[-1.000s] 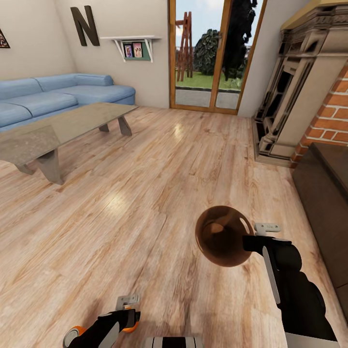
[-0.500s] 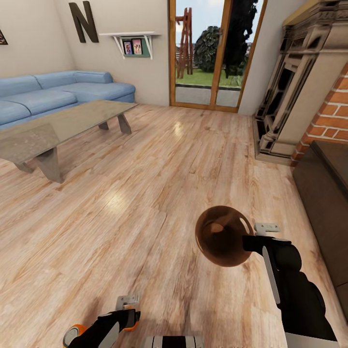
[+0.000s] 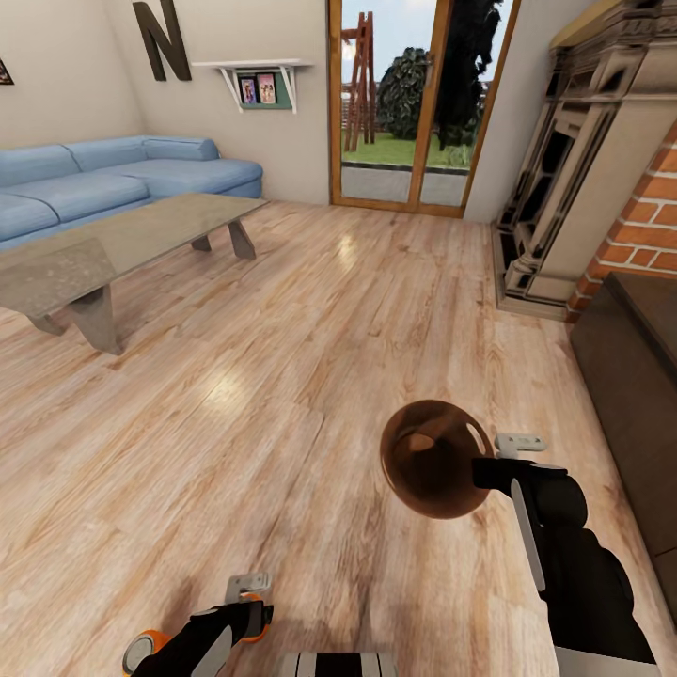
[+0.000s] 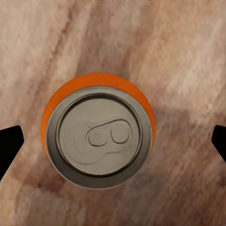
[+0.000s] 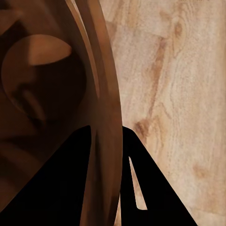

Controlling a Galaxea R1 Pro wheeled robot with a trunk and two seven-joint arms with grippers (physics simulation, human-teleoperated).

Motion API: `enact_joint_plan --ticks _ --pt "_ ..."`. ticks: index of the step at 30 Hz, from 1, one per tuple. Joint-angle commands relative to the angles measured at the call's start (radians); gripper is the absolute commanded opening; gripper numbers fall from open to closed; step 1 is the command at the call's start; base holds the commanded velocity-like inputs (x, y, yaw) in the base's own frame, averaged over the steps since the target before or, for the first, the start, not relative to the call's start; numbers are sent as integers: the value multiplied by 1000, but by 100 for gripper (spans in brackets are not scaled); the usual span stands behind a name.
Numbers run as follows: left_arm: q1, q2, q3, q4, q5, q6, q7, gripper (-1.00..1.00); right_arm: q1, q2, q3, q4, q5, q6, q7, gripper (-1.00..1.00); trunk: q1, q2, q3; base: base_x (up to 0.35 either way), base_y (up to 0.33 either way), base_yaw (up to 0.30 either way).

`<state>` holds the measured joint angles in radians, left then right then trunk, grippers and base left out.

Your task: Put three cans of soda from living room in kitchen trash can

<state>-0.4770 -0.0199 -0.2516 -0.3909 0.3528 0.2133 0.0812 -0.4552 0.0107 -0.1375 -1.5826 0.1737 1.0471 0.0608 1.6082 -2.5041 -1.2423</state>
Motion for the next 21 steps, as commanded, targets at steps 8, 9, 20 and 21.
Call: enact_joint_plan --ticks 8,9,20,21 --pt "0 0 0 0 0 0 0 100 0 1 2 0 -13 0 5 -100 0 0 0 0 0 0" --pt "0 0 0 0 0 0 0 100 0 1 3 0 -13 0 5 -100 0 0 0 0 0 0" --pt "-1 1 1 -1 0 0 0 100 -1 2 4 0 -13 0 5 -100 0 0 0 0 0 0" --pt "-1 1 1 -2 0 0 0 100 -1 2 4 0 -13 0 5 -100 0 0 0 0 0 0"
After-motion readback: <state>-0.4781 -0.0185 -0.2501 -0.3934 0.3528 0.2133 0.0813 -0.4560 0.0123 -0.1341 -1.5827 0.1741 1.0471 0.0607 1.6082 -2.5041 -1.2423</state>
